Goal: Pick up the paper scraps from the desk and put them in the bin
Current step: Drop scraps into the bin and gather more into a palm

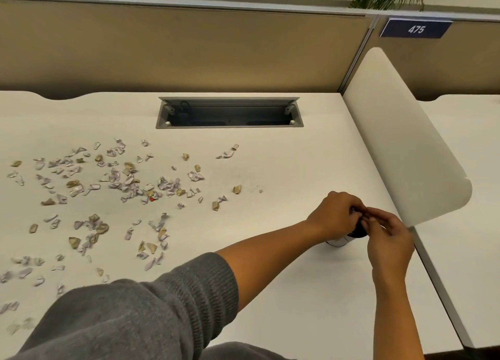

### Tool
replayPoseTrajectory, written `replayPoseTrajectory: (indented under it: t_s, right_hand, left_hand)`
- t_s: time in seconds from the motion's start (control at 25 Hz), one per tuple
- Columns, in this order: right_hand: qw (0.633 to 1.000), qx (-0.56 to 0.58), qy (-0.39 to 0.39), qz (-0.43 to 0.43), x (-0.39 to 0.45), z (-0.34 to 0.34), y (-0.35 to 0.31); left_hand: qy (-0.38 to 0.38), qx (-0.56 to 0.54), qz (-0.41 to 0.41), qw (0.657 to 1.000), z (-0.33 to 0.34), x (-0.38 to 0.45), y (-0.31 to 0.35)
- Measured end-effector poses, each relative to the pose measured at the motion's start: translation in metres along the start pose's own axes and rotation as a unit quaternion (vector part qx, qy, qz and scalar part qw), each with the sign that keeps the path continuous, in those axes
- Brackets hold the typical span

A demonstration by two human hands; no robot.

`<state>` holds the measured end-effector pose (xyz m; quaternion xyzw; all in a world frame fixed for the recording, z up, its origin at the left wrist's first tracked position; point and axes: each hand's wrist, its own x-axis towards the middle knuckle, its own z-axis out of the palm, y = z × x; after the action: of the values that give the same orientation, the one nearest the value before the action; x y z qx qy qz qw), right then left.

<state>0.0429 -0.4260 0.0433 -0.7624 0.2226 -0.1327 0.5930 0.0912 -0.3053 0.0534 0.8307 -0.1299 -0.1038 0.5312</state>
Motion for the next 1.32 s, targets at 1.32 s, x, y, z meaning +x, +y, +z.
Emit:
replayPoseTrajectory:
  t_s: [1.32]
  right_hand:
    - [0.974, -0.014, -0.208, -0.085, -0.016, 0.129, -0.029]
  left_hand:
    - [-0.004, 0.384, -0.125, 0.915, -0.154, -0.13, -0.166]
